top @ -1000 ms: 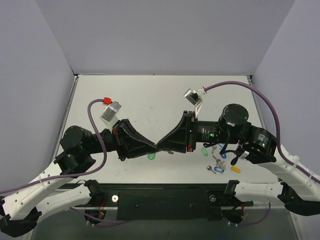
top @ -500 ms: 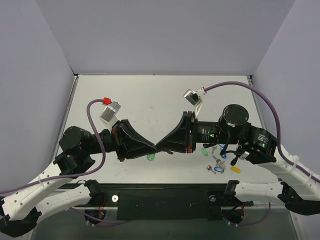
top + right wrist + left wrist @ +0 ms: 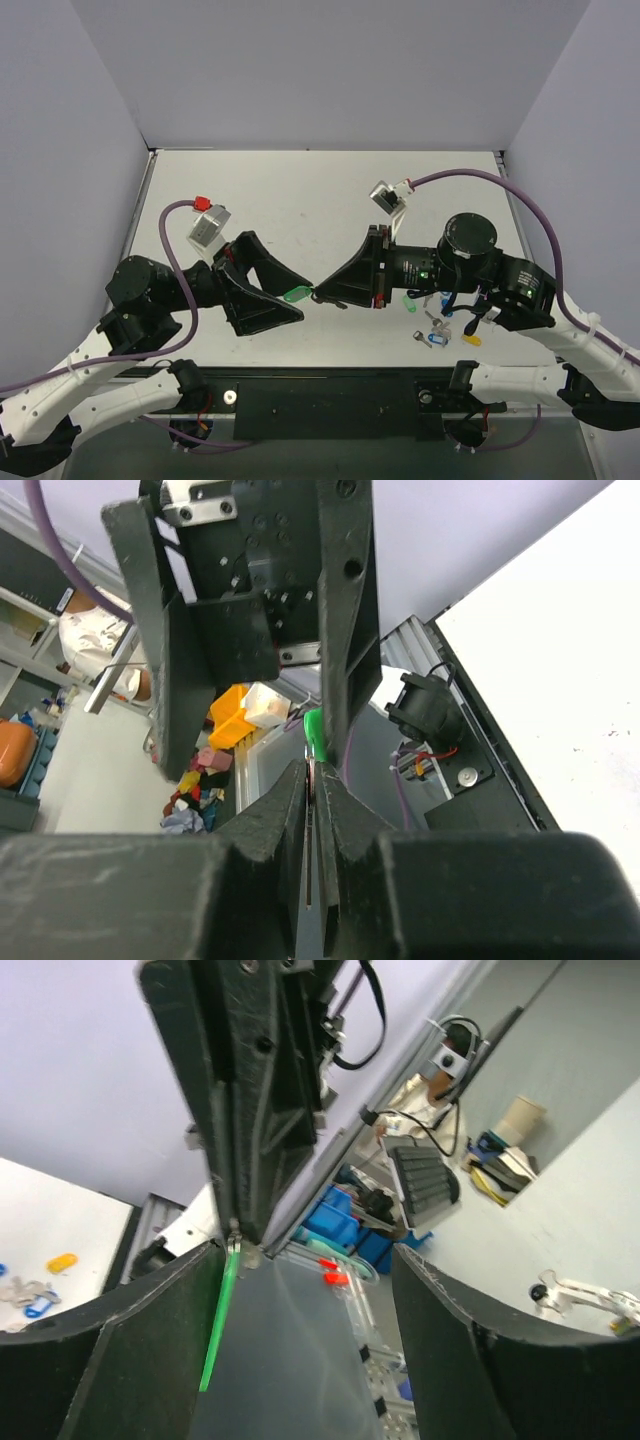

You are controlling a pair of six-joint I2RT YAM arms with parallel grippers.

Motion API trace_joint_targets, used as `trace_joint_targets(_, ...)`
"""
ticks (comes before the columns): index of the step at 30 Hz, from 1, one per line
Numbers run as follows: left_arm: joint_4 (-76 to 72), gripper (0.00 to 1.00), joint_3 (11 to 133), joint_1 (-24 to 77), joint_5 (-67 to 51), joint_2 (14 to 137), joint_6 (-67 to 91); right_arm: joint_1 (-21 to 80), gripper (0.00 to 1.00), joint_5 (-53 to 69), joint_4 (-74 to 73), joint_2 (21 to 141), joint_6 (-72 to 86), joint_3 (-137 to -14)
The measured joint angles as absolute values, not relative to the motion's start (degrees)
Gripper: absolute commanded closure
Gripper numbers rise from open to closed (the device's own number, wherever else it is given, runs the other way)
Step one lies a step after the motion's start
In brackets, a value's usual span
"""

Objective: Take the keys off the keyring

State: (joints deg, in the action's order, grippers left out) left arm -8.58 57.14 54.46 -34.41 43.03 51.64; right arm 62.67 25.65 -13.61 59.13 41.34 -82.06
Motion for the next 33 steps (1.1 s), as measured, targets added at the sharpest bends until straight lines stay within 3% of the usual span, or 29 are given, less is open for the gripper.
trace_joint_targets(3, -5.3, 0.22, 58.2, 54.2, -31.4, 41.6, 49.7, 63.3, 1.00, 25.6, -14.2, 58.3, 40.9, -82.1)
trace_joint_targets(9, -0.5, 0.31, 59.1, 54.2, -28.1, 38.8, 47.2, 63.5, 1.00, 25.5, -14.3, 56.2, 40.6, -82.1)
trace_joint_targets(14, -0.1, 0.16, 58.8, 54.2, -27.4, 38.6, 47.0, 63.5, 1.00, 25.5, -14.3, 56.1, 40.8, -82.1)
trace_joint_targets(21, -0.6, 0.14, 58.0, 54.2, -27.3, 40.0, 47.0, 63.5, 1.00, 26.1, -12.4, 56.1, 42.2, -82.1)
trace_joint_targets(33, 0.3, 0.34, 58.0, 54.2, -26.8, 42.3, 42.4, 63.9, 1.00, 27.4, -10.5, 56.3, 43.7, -82.1)
